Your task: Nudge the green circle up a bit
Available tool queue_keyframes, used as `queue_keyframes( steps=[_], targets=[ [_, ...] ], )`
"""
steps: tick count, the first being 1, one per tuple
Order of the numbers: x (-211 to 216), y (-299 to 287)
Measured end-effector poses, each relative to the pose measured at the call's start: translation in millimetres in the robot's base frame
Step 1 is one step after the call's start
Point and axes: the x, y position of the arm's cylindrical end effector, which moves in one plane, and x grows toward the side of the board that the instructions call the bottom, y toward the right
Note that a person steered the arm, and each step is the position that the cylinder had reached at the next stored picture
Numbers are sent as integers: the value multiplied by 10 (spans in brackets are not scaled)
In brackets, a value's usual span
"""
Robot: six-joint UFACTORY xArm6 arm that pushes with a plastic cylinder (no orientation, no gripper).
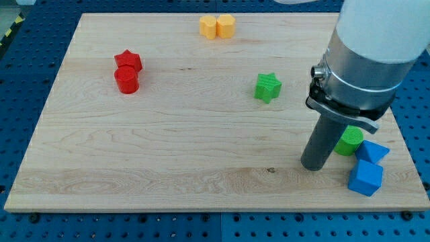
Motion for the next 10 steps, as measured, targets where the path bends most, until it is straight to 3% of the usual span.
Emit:
queue_keyframes(
  steps=[3,6,9,10],
  targets=[
    [-331,165],
    [-162,210],
    [-203,302],
    [-417,302]
  ],
)
